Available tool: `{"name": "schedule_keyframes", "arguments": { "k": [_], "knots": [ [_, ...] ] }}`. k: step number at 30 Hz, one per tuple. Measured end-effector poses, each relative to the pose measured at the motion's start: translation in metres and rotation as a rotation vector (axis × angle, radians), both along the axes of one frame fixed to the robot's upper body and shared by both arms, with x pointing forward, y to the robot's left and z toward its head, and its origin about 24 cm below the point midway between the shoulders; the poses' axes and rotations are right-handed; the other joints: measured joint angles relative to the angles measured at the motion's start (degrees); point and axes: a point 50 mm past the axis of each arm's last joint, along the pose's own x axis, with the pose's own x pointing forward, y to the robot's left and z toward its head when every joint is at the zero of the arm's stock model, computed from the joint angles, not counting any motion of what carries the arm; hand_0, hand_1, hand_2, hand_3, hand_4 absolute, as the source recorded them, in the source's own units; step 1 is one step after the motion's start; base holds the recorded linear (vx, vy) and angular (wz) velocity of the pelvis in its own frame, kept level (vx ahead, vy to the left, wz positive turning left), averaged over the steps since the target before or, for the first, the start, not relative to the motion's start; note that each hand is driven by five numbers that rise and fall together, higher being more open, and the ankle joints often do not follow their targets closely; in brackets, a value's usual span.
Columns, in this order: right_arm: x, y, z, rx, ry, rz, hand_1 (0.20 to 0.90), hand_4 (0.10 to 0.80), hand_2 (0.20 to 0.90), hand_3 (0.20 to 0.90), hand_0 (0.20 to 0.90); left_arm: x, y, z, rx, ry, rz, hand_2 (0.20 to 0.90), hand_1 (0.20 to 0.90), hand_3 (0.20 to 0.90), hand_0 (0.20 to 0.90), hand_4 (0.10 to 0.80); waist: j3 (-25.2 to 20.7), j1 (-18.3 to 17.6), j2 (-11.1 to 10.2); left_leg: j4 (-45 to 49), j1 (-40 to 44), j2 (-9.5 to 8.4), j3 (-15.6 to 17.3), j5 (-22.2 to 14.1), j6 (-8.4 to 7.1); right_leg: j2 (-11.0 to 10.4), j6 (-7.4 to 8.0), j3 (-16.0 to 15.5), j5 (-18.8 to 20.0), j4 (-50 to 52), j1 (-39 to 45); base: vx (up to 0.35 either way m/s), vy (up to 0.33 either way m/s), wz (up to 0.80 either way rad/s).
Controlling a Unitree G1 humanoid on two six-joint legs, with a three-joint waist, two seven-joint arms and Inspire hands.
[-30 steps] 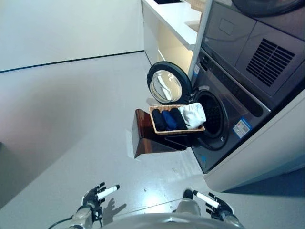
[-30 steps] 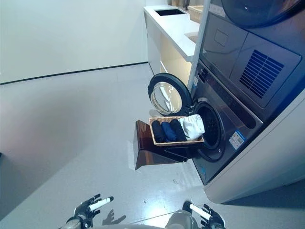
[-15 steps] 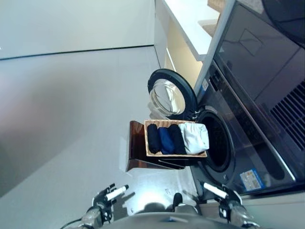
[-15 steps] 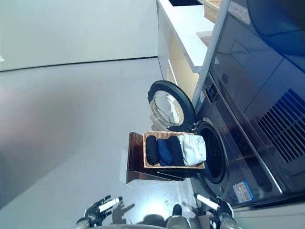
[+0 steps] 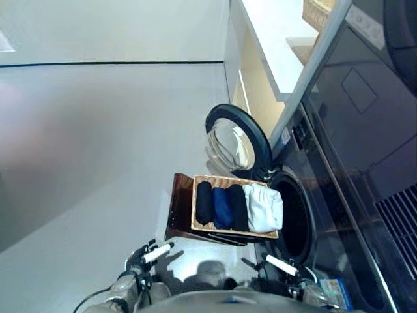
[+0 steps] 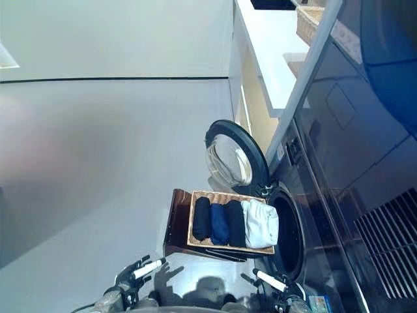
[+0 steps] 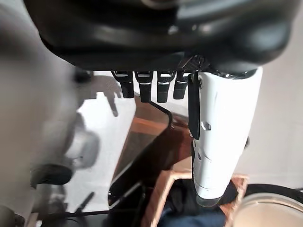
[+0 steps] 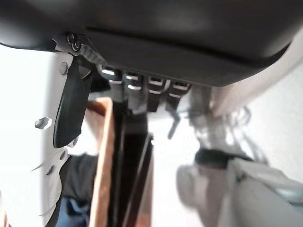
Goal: Pick up the clothes and place them into the washing machine
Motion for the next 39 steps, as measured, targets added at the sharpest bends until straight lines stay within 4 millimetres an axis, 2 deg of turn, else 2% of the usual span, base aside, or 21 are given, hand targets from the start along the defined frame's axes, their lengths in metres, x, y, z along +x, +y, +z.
{"name": "schedule_keyframes", "arguments": {
  "k": [2,3,4,5,6,7,8,9,11,12,14,17,20,24,28,30,31,33,36,38,39],
  "knots": [
    [-0.002,-0.015,0.004,-0.042,0.013,-0.003,0.900,0.800,0.900,0.900,0.900,-0.011,-0.001,-0.004,-0.006,0.029,0.022,0.900,0.900,0.900,0.900,0.800,-0.27,0.89,2.89,-2.09,-0.13,0.91,0.01,-0.36,0.88,0.43,1.93,2.42,-0.63,-1.04,1.94,0.301,0.091,-1.07],
    [-0.008,-0.015,0.003,-0.044,0.028,-0.008,0.900,0.800,0.900,0.900,0.900,-0.017,0.002,-0.005,-0.001,0.050,0.030,0.900,0.900,0.900,0.900,0.800,-0.70,1.04,3.00,-1.86,1.19,0.20,1.61,2.86,3.86,-0.28,3.58,3.74,-0.83,-2.40,3.37,0.321,0.147,-0.85],
    [-0.011,-0.011,0.001,-0.030,0.035,-0.004,0.900,0.800,0.900,0.900,0.900,-0.020,0.011,-0.004,0.019,0.055,0.041,0.900,0.900,0.900,0.900,0.800,-0.39,1.03,1.60,-1.37,2.09,-1.42,3.38,4.08,5.19,-2.00,3.91,4.09,-0.61,-2.04,3.72,0.229,0.110,-0.57],
    [-0.016,-0.003,-0.003,-0.007,0.051,-0.005,0.900,0.800,0.900,0.900,0.900,-0.019,0.022,-0.001,0.043,0.049,0.056,0.900,0.900,0.900,0.900,0.800,-0.25,0.96,0.26,-1.49,3.21,-2.42,4.33,3.27,6.01,-1.81,4.35,3.31,-0.84,-0.18,3.74,0.341,0.171,-0.50],
    [-0.023,0.003,-0.006,0.009,0.075,-0.010,0.900,0.800,0.900,0.900,0.900,-0.021,0.030,0.000,0.056,0.047,0.077,0.900,0.900,0.900,0.900,0.800,-0.29,1.24,-0.57,-1.85,4.88,-3.10,5.78,3.39,6.72,-2.35,4.34,1.22,-1.49,1.09,3.54,0.311,0.201,-0.53],
    [-0.026,0.006,-0.008,0.017,0.082,-0.012,0.900,0.800,0.900,0.900,0.900,-0.024,0.037,0.001,0.072,0.050,0.089,0.900,0.900,0.900,0.900,0.800,-0.29,1.51,-0.69,-2.05,6.26,-3.66,6.72,2.53,7.11,-3.00,4.16,1.13,-1.25,1.20,3.80,0.314,0.202,-0.49],
    [-0.027,0.008,-0.008,0.023,0.083,-0.014,0.900,0.800,0.900,0.900,0.900,-0.022,0.043,0.004,0.087,0.044,0.090,0.900,0.900,0.900,0.900,0.800,-0.58,1.44,-1.15,-1.28,6.57,-5.22,6.88,1.18,7.45,-4.20,4.44,1.50,-0.42,1.00,4.17,0.272,0.208,-0.40],
    [-0.030,0.008,-0.009,0.023,0.088,-0.018,0.900,0.800,0.900,0.900,0.900,-0.025,0.044,0.003,0.090,0.052,0.091,0.900,0.900,0.900,0.900,0.800,-0.68,1.57,-1.10,-1.09,6.86,-5.39,6.67,0.62,7.46,-4.61,4.79,2.21,-0.58,1.23,3.95,0.140,0.120,-0.29],
    [-0.023,0.008,-0.008,0.026,0.073,-0.016,0.900,0.800,0.900,0.900,0.900,-0.017,0.044,0.005,0.090,0.034,0.089,0.900,0.900,0.900,0.900,0.800,-0.59,1.64,0.01,0.30,6.32,-6.32,6.39,-0.83,7.76,-5.69,6.56,2.24,-0.24,1.35,3.91,0.232,0.193,-0.19],
    [-0.019,0.008,-0.007,0.026,0.065,-0.022,0.900,0.800,0.900,0.900,0.900,-0.013,0.042,0.005,0.087,0.027,0.078,0.900,0.900,0.900,0.900,0.800,-0.71,1.68,0.69,1.93,5.86,-6.39,6.53,-1.96,7.82,-6.06,7.32,2.55,-0.46,2.19,3.67,0.206,0.167,-0.06],
    [-0.015,0.008,-0.006,0.025,0.053,-0.014,0.900,0.800,0.900,0.900,0.900,-0.016,0.037,0.003,0.076,0.034,0.073,0.900,0.900,0.900,0.900,0.800,-1.71,1.74,1.78,3.59,5.86,-6.39,6.91,-3.58,7.96,-6.35,7.72,2.51,-0.66,3.12,3.44,0.198,0.155,-0.16],
    [-0.009,0.009,-0.005,0.025,0.036,-0.003,0.900,0.800,0.900,0.900,0.900,-0.019,0.035,0.002,0.071,0.042,0.067,0.900,0.900,0.900,0.900,0.800,-3.31,2.99,1.24,4.11,5.77,-7.07,8.88,-4.63,8.10,-7.52,8.58,2.52,-1.66,3.25,2.42,0.123,0.106,-0.33],
    [0.001,0.011,-0.003,0.025,0.008,0.012,0.900,0.800,0.900,0.900,0.900,-0.024,0.034,0.000,0.070,0.056,0.067,0.900,0.900,0.900,0.900,0.800,-5.69,3.07,0.32,4.56,4.60,-7.94,9.94,-5.03,8.72,-8.70,8.64,2.35,-1.80,3.67,0.64,0.142,0.120,-0.12],
    [-0.005,0.012,-0.005,0.026,0.027,0.020,0.900,0.800,0.900,0.900,0.900,-0.029,0.033,-0.002,0.069,0.077,0.068,0.900,0.900,0.900,0.900,0.800,-7.94,2.92,-0.65,3.59,3.99,-9.75,10.27,-5.58,9.90,-10.52,8.68,1.76,-1.59,5.46,-1.02,0.096,0.094,0.03],
    [-0.017,0.012,-0.007,0.026,0.059,0.025,0.900,0.800,0.900,0.900,0.900,-0.027,0.028,-0.002,0.059,0.071,0.061,0.900,0.900,0.900,0.900,0.800,-8.51,2.68,-0.55,2.33,3.67,-11.12,10.70,-5.24,11.38,-11.85,9.95,0.12,0.35,7.81,-1.42,0.023,0.110,0.21],
    [-0.014,0.010,-0.006,0.019,0.051,0.020,0.900,0.800,0.900,0.900,0.900,-0.026,0.024,-0.003,0.051,0.074,0.042,0.900,0.900,0.900,0.900,0.800,-8.60,2.79,0.52,1.82,3.04,-11.12,10.95,-5.39,12.29,-12.44,9.84,-0.39,0.66,14.13,-5.51,0.103,0.252,0.15],
    [-0.013,0.008,-0.006,0.013,0.046,0.022,0.900,0.800,0.900,0.900,0.900,-0.027,0.021,-0.004,0.048,0.080,0.026,0.900,0.900,0.900,0.900,0.800,-8.70,2.00,1.78,1.10,3.00,-10.84,10.29,-4.97,12.92,-12.64,8.81,-0.61,1.39,18.53,-7.95,0.102,0.225,0.34],
    [-0.013,0.008,-0.006,0.014,0.051,0.023,0.900,0.800,0.900,0.900,0.900,-0.027,0.021,-0.004,0.049,0.083,0.026,0.900,0.900,0.900,0.900,0.800,-7.49,1.38,2.65,0.19,4.43,-12.23,10.00,-3.85,14.32,-13.72,8.74,1.22,3.99,26.77,-11.10,0.090,0.169,0.41],
    [-0.006,0.009,-0.004,0.017,0.018,0.032,0.900,0.800,0.900,0.900,0.900,-0.031,0.023,-0.004,0.057,0.092,0.028,0.900,0.900,0.900,0.900,0.800,-4.62,0.87,4.49,-2.70,8.79,-12.38,8.80,-3.40,16.10,-15.13,8.53,0.73,7.83,33.43,-12.53,0.166,0.031,0.15],
    [-0.005,0.010,-0.004,0.020,0.013,0.034,0.900,0.800,0.900,0.900,0.900,-0.032,0.027,-0.004,0.067,0.097,0.026,0.900,0.900,0.900,0.900,0.800,-4.14,0.29,5.13,-3.44,9.49,-12.46,7.82,-3.18,16.61,-15.59,8.31,-0.58,5.86,34.04,-13.27,0.126,-0.080,0.19],
    [-0.004,0.010,-0.004,0.019,0.013,0.033,0.900,0.800,0.900,0.900,0.900,-0.031,0.030,-0.003,0.077,0.095,0.020,0.900,0.900,0.900,0.900,0.800,-3.50,0.21,5.25,-3.50,9.81,-12.59,7.40,-3.22,16.82,-16.21,8.54,-3.18,4.92,30.81,-12.91,0.075,-0.083,0.24]
  ]
}}
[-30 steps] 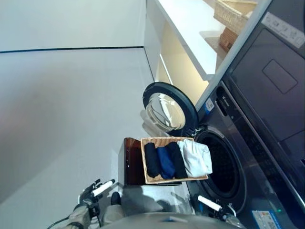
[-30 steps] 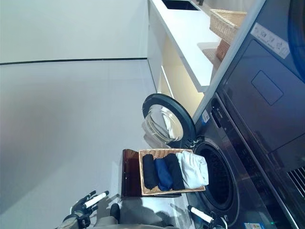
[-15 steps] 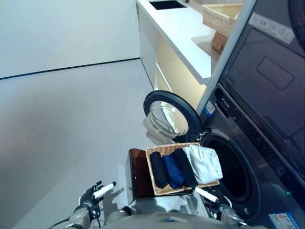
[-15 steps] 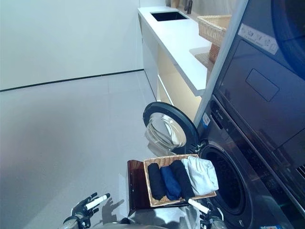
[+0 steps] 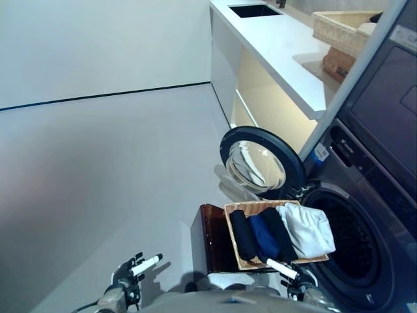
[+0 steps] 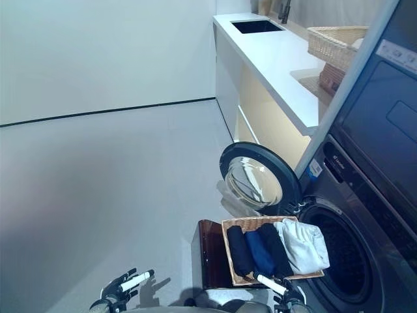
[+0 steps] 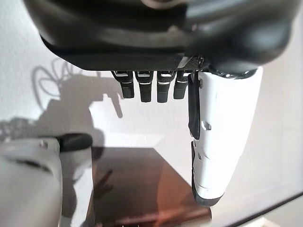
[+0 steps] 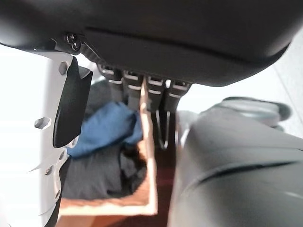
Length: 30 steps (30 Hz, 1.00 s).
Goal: Pick up the clothes and place them into the washing machine
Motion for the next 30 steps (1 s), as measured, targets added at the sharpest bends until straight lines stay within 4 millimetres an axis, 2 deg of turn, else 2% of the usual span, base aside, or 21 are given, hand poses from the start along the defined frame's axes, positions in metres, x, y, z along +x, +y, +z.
{"name": "schedule_keyframes", "arguments": {
  "k": [2,3,5,7,8,9,10,11,12,13,15,16,17,22,28,30],
  "knots": [
    [-0.002,0.000,-0.001,0.001,0.004,-0.001,0.900,0.800,0.900,0.900,0.900,-0.003,0.004,0.000,0.009,0.006,0.009,0.900,0.900,0.900,0.900,0.800,0.19,-0.61,0.07,-0.03,0.30,0.00,-0.78,0.28,0.48,-0.25,0.03,-2.95,0.02,-5.01,0.98,0.139,-0.137,0.27],
    [-0.003,0.000,-0.001,-0.001,0.007,-0.004,0.900,0.800,0.900,0.900,0.900,-0.004,0.004,0.000,0.008,0.007,0.011,0.900,0.900,0.900,0.900,0.800,0.24,-0.48,-0.26,-0.30,0.95,-0.16,-0.47,0.18,0.25,-0.97,0.69,-4.64,0.44,-8.39,1.13,0.203,-0.201,0.17],
    [-0.003,0.000,-0.001,0.000,0.005,-0.003,0.900,0.800,0.900,0.900,0.900,-0.008,0.004,-0.001,0.011,0.022,0.008,0.900,0.900,0.900,0.900,0.800,0.51,-0.70,-0.77,-1.27,2.36,-0.50,-0.94,0.40,-0.42,-1.94,2.20,-5.77,2.10,-13.90,2.42,0.142,-0.153,0.09],
    [-0.004,0.002,-0.001,0.005,0.008,-0.002,0.900,0.800,0.900,0.900,0.900,-0.012,0.006,-0.001,0.016,0.030,0.009,0.900,0.900,0.900,0.900,0.800,1.05,-0.60,-2.09,-1.25,4.03,-0.90,-1.43,-0.12,-1.81,-3.01,2.88,-6.24,5.64,-19.84,4.62,0.130,-0.175,0.13],
    [-0.006,0.004,-0.003,0.011,0.013,-0.003,0.900,0.800,0.900,0.900,0.900,-0.015,0.007,-0.002,0.020,0.038,0.015,0.900,0.900,0.900,0.900,0.800,0.66,-0.66,-2.98,-1.25,4.44,-0.88,-1.82,-0.30,-2.75,-3.52,3.83,-6.66,6.66,-21.91,5.02,0.194,-0.239,0.11],
    [-0.008,0.006,-0.003,0.016,0.013,-0.002,0.900,0.800,0.900,0.900,0.900,-0.019,0.008,-0.002,0.024,0.045,0.024,0.900,0.900,0.900,0.900,0.800,0.03,-0.58,-3.95,-1.26,4.53,-0.98,-1.86,-0.60,-4.07,-3.43,3.63,-7.10,7.67,-23.36,5.84,0.148,-0.187,0.08],
    [-0.009,0.007,-0.003,0.017,0.009,-0.002,0.900,0.800,0.900,0.900,0.900,-0.022,0.010,-0.002,0.029,0.052,0.026,0.900,0.900,0.900,0.900,0.800,-0.21,-0.49,-5.03,-1.24,5.06,-0.90,-2.09,-0.59,-5.98,-3.78,2.31,-7.67,9.30,-23.81,7.62,0.188,-0.251,0.04],
    [-0.008,0.007,-0.003,0.019,0.004,-0.001,0.900,0.800,0.900,0.900,0.900,-0.027,0.011,-0.002,0.031,0.061,0.030,0.900,0.900,0.900,0.900,0.800,-0.48,-0.56,-5.67,-1.29,5.23,-0.47,-2.28,-1.09,-7.53,-3.52,4.85,-7.75,5.43,-24.67,8.86,0.117,-0.174,0.00],
    [-0.007,0.001,-0.001,0.002,-0.001,-0.001,0.900,0.800,0.900,0.900,0.900,-0.030,0.003,-0.005,0.010,0.071,0.033,0.900,0.900,0.900,0.900,0.800,-0.71,-0.58,-4.61,-1.11,5.05,1.26,-2.34,-1.09,-8.86,-2.19,4.70,-8.01,3.89,-24.73,8.81,0.078,-0.113,0.01],
    [-0.005,-0.002,0.000,-0.005,-0.007,0.000,0.900,0.800,0.900,0.900,0.900,-0.032,-0.001,-0.006,-0.002,0.073,0.031,0.900,0.900,0.900,0.900,0.800,-0.80,-0.71,-3.98,-0.95,5.00,1.82,-2.45,-0.98,-9.16,-1.46,4.46,-8.17,3.27,-24.63,8.95,0.067,-0.120,0.00],
    [-0.003,-0.015,0.005,-0.038,-0.014,0.004,0.900,0.800,0.900,0.900,0.900,-0.032,-0.014,-0.009,-0.037,0.072,0.029,0.900,0.900,0.900,0.900,0.800,-1.26,-0.58,-2.24,-0.43,5.04,4.32,-2.51,-0.66,-10.04,1.37,3.49,-8.64,2.31,-24.66,9.14,0.070,-0.157,0.01],
    [-0.002,-0.016,0.006,-0.043,-0.022,0.006,0.900,0.800,0.900,0.900,0.900,-0.031,-0.013,-0.009,-0.039,0.068,0.031,0.900,0.900,0.900,0.900,0.800,-1.27,-0.58,-2.33,-0.15,5.21,4.80,-2.16,-0.96,-10.62,2.11,3.11,-8.71,2.09,-24.77,9.45,0.063,-0.177,-0.08],
    [0.000,-0.017,0.007,-0.045,-0.030,0.008,0.900,0.800,0.900,0.900,0.900,-0.029,-0.012,-0.009,-0.037,0.063,0.039,0.900,0.900,0.900,0.900,0.800,-1.37,-0.62,-2.76,0.28,5.16,5.62,-2.10,-1.10,-10.78,2.38,3.06,-8.70,1.80,-24.79,9.56,0.046,-0.160,-0.04],
    [0.003,-0.016,0.008,-0.053,-0.037,0.036,0.900,0.800,0.900,0.900,0.900,-0.026,-0.002,-0.006,-0.010,0.048,0.079,0.900,0.900,0.900,0.900,0.800,-1.79,-0.53,-4.56,0.11,4.74,6.49,-2.02,-1.75,-11.51,2.81,2.38,-8.68,1.14,-24.67,9.17,-0.030,-0.150,-0.03],
    [0.026,-0.012,0.023,-0.088,-0.189,0.094,0.900,0.800,0.900,0.900,0.900,-0.022,0.002,-0.003,0.002,0.017,0.113,0.900,0.900,0.900,0.900,0.800,-1.53,-2.02,-4.24,1.44,-1.05,6.85,-2.83,-0.74,-11.26,3.48,2.20,-9.39,2.24,-24.82,4.60,-0.113,-0.058,0.10],
    [0.038,-0.010,0.030,-0.111,-0.232,0.147,0.900,0.800,0.900,0.900,0.900,-0.017,0.002,-0.002,0.001,-0.004,0.119,0.900,0.900,0.900,0.900,0.800,0.39,-2.15,-4.15,1.83,-1.53,7.04,-2.85,-0.71,-11.35,3.57,1.98,-9.46,2.31,-24.75,4.31,-0.127,0.011,0.03]
  ]
}}
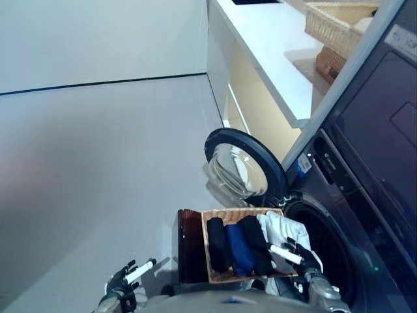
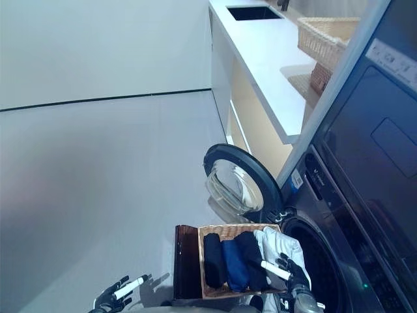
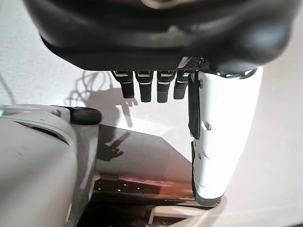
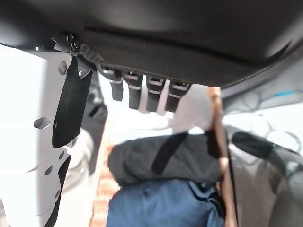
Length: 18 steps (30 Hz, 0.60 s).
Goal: Pick up the clothes and place them into the washing machine
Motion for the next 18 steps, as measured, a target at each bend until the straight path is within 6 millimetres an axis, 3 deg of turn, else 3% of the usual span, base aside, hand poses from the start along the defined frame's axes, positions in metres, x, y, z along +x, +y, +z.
{"name": "schedule_keyframes", "arguments": {
  "k": [3,6,12,18],
  "knots": [
    [0.013,-0.001,0.009,-0.060,-0.049,0.033,0.900,0.800,0.900,0.900,0.900,0.008,-0.001,0.003,0.001,-0.041,-0.005,0.900,0.900,0.900,0.900,0.800,1.52,-0.08,0.12,0.71,-2.39,0.19,0.04,0.06,-0.07,-0.11,-0.40,0.01,0.25,0.26,-2.16,-0.122,0.032,0.01],
    [0.024,-0.011,0.019,-0.230,-0.047,0.139,0.900,0.800,0.900,0.900,0.900,0.020,-0.003,0.007,0.007,-0.103,-0.021,0.900,0.900,0.900,0.900,0.800,3.66,0.10,0.54,1.59,-4.64,0.04,-0.09,0.05,-0.01,-0.61,-0.54,0.19,0.35,1.13,-4.18,-0.139,0.036,0.01],
    [0.055,-0.038,0.037,-0.488,-0.016,0.155,0.900,0.800,0.900,0.900,0.900,0.061,-0.006,0.019,0.046,-0.195,-0.060,0.900,0.900,0.900,0.900,0.800,7.91,0.06,2.27,4.14,-9.62,-0.14,-0.97,0.32,0.34,-1.04,-0.78,0.05,0.80,2.13,-8.00,-0.085,0.008,0.10],
    [0.079,-0.041,0.056,-0.641,-0.070,0.151,0.900,0.800,0.900,0.900,0.900,0.073,-0.012,0.023,0.059,-0.239,-0.071,0.900,0.900,0.900,0.900,0.800,9.62,0.09,3.52,4.60,-10.82,-0.23,-1.50,0.27,0.42,-1.17,-0.82,-0.53,0.77,2.29,-8.61,-0.015,0.008,0.05]
  ]
}}
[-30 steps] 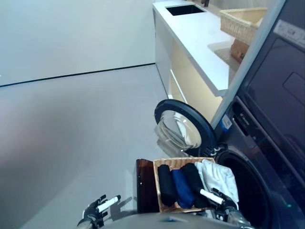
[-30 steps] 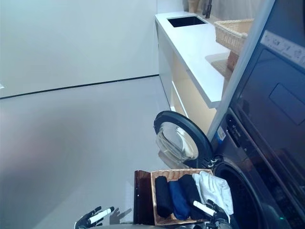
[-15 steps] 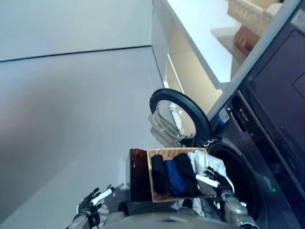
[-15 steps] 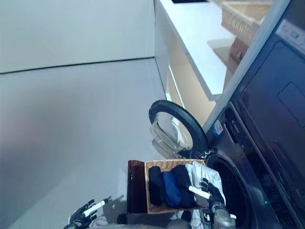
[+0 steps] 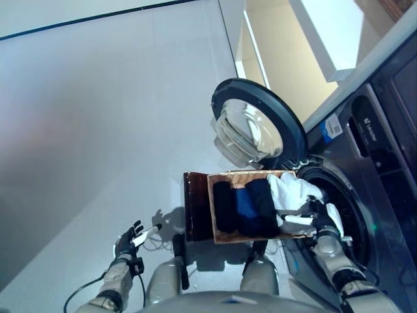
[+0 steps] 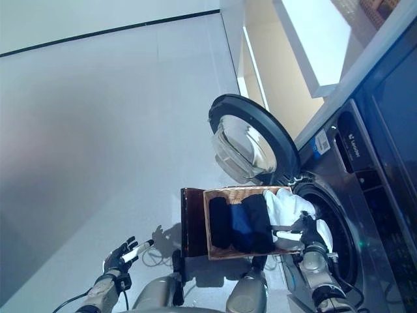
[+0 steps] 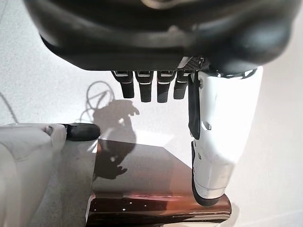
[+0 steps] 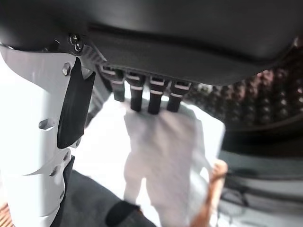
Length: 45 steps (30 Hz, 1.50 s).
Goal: Pick up the clothes and place them into the washing machine
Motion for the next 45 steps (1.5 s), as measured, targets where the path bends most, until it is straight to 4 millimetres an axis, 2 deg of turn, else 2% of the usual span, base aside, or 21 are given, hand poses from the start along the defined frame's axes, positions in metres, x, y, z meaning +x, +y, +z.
{"name": "schedule_keyframes", "arguments": {
  "k": [6,11,14,20,26,32,36,45],
  "knots": [
    [0.009,0.005,0.008,-0.006,-0.057,0.020,0.900,0.800,0.900,0.900,0.900,0.004,-0.004,0.001,-0.004,-0.007,-0.007,0.900,0.900,0.900,0.900,0.800,1.49,-0.14,-0.36,0.61,-0.66,-0.62,-0.19,-0.17,0.29,-0.69,0.12,-0.17,0.07,0.19,-0.20,0.003,0.002,0.03],
    [0.011,0.019,0.020,0.002,-0.147,0.098,0.900,0.800,0.900,0.900,0.900,0.006,-0.004,0.002,-0.004,-0.022,0.006,0.900,0.900,0.900,0.900,0.800,2.03,-0.43,-0.95,0.70,-0.31,-0.48,-0.17,-0.18,0.29,-0.53,0.12,-0.16,0.07,0.28,0.17,0.052,0.004,0.00],
    [0.007,0.020,0.015,-0.054,-0.106,0.130,0.900,0.800,0.900,0.900,0.900,0.007,-0.004,0.003,-0.002,-0.038,0.008,0.900,0.900,0.900,0.900,0.800,2.51,0.03,-1.86,0.74,0.78,-0.50,-0.17,-0.22,0.34,-0.58,0.10,-0.16,0.04,0.53,1.21,0.017,0.001,0.00],
    [-0.003,0.006,0.000,-0.270,0.034,0.092,0.900,0.800,0.900,0.900,0.900,0.010,-0.003,0.006,0.025,-0.048,0.013,0.900,0.900,0.900,0.900,0.800,2.84,0.08,-2.71,0.99,1.18,-0.80,-0.50,-0.15,0.49,-1.12,0.12,-0.29,0.03,0.72,2.01,-0.006,0.004,0.03],
    [-0.015,-0.005,-0.011,-0.338,0.165,0.042,0.900,0.800,0.900,0.900,0.900,0.010,-0.001,0.005,0.047,-0.032,0.021,0.900,0.900,0.900,0.900,0.800,2.42,0.07,-2.66,3.96,-2.69,-1.21,-1.75,-0.60,1.04,-1.79,-0.12,-1.27,-0.09,1.59,0.24,-0.025,0.012,0.13],
    [-0.002,-0.002,-0.011,-0.363,0.215,0.039,0.900,0.800,0.900,0.900,0.900,0.014,-0.001,0.006,0.061,-0.036,0.026,0.900,0.900,0.900,0.900,0.800,2.22,0.67,-2.58,5.94,-4.85,-1.68,-1.83,-0.91,1.45,-2.72,-0.13,-1.43,-0.08,2.77,-1.15,-0.021,0.015,0.06],
    [0.004,-0.004,-0.007,-0.376,0.231,0.027,0.900,0.800,0.900,0.900,0.900,0.017,-0.006,0.007,0.065,-0.042,-0.015,0.900,0.900,0.900,0.900,0.800,0.74,1.80,-1.72,7.25,-7.53,-1.78,-1.84,-1.05,1.62,-3.11,-0.18,-1.35,-0.06,3.32,-3.30,-0.007,0.008,0.06],
    [0.006,-0.017,0.001,-0.417,0.247,-0.015,0.900,0.800,0.900,0.900,0.900,0.018,-0.010,0.007,0.061,-0.043,-0.025,0.900,0.900,0.900,0.900,0.800,0.41,3.15,-0.78,9.39,-10.42,-2.04,-1.87,-1.31,2.00,-3.74,-0.23,-1.01,-0.02,4.74,-5.76,-0.004,0.004,0.02]
  ]
}}
